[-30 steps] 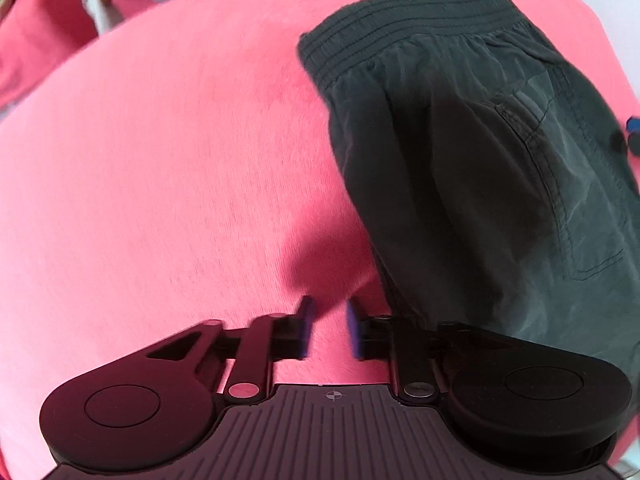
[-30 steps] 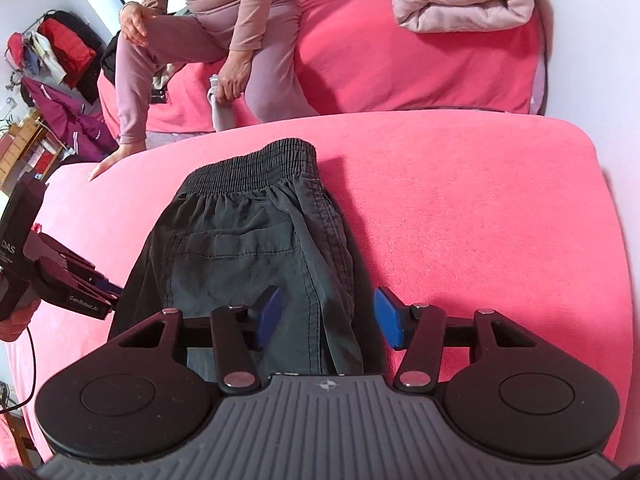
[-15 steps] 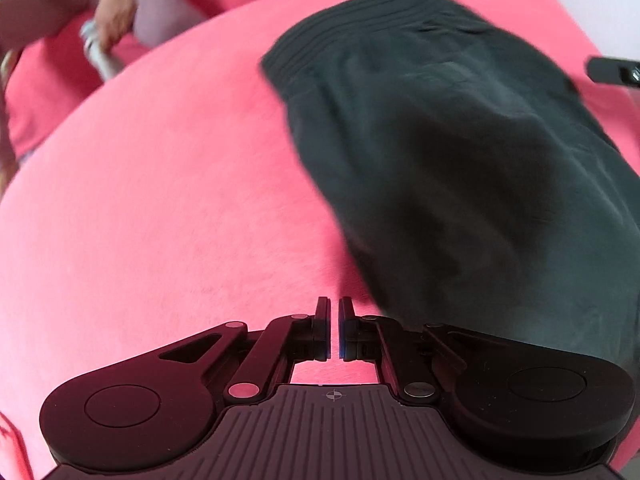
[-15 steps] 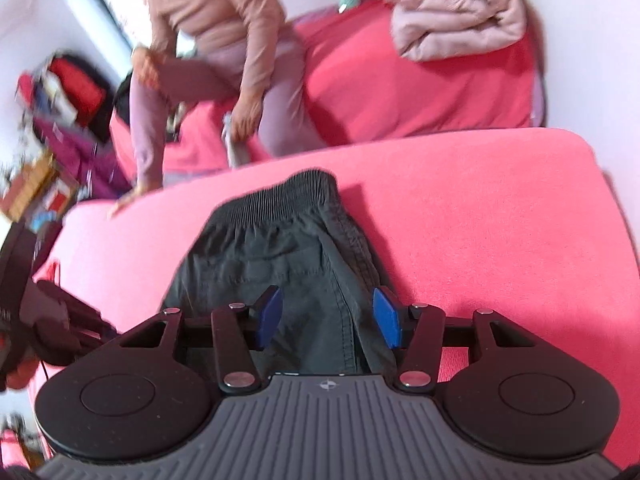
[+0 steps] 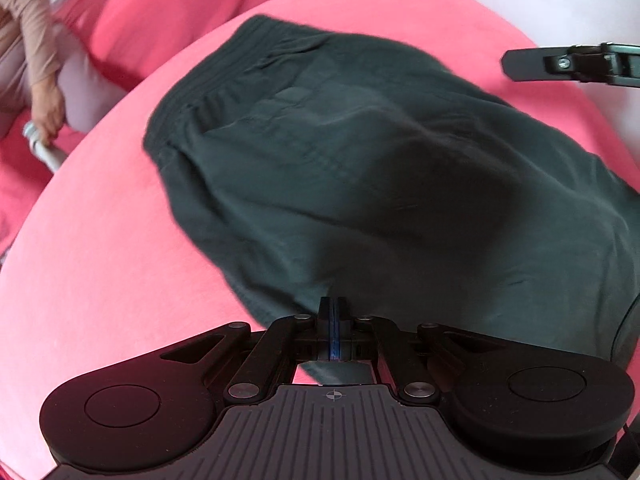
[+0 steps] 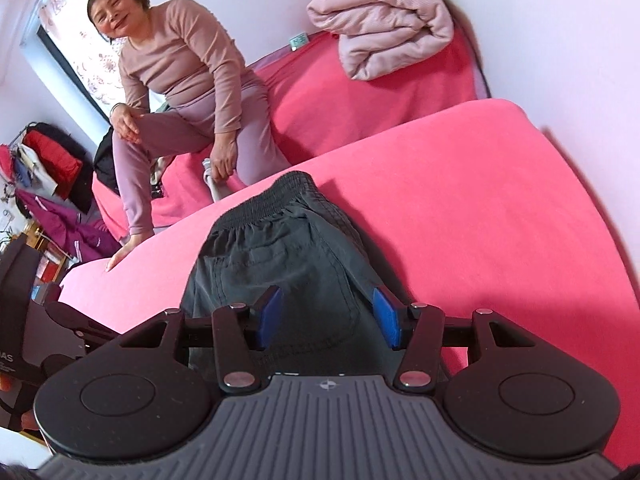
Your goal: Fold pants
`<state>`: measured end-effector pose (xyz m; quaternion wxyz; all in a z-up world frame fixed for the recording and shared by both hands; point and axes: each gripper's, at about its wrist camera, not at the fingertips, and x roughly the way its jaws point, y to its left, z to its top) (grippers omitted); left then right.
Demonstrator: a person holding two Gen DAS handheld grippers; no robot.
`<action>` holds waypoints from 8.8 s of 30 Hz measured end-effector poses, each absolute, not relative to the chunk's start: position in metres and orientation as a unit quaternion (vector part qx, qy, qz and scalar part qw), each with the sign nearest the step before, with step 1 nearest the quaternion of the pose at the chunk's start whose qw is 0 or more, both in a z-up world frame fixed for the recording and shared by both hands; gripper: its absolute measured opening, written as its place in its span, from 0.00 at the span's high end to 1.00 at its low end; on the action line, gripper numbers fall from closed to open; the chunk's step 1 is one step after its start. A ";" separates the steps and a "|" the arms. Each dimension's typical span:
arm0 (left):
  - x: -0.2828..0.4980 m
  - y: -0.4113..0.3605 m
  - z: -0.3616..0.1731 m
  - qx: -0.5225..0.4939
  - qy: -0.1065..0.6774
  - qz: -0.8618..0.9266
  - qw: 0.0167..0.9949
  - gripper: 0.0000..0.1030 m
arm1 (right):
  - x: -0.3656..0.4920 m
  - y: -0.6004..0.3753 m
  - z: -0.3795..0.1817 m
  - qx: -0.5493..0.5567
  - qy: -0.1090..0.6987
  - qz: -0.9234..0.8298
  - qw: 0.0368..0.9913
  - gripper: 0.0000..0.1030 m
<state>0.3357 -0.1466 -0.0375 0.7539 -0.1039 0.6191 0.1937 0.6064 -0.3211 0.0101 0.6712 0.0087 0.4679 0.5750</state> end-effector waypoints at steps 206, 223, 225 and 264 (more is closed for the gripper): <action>0.495 -0.304 -0.088 0.209 0.555 -0.231 0.771 0.00 | 0.306 -0.533 -0.045 0.230 0.537 0.279 0.762 0.22; 0.482 -0.319 -0.093 0.241 0.514 -0.286 0.772 0.00 | 0.324 -0.508 -0.057 0.253 0.523 0.226 0.782 0.75; 0.478 -0.321 -0.091 0.250 0.508 -0.287 0.773 0.09 | 0.326 -0.512 -0.058 0.264 0.526 0.223 0.777 0.83; 0.387 -0.299 -0.080 0.230 0.550 -0.188 0.781 0.29 | 0.320 -0.551 -0.036 0.176 0.484 0.201 0.833 0.45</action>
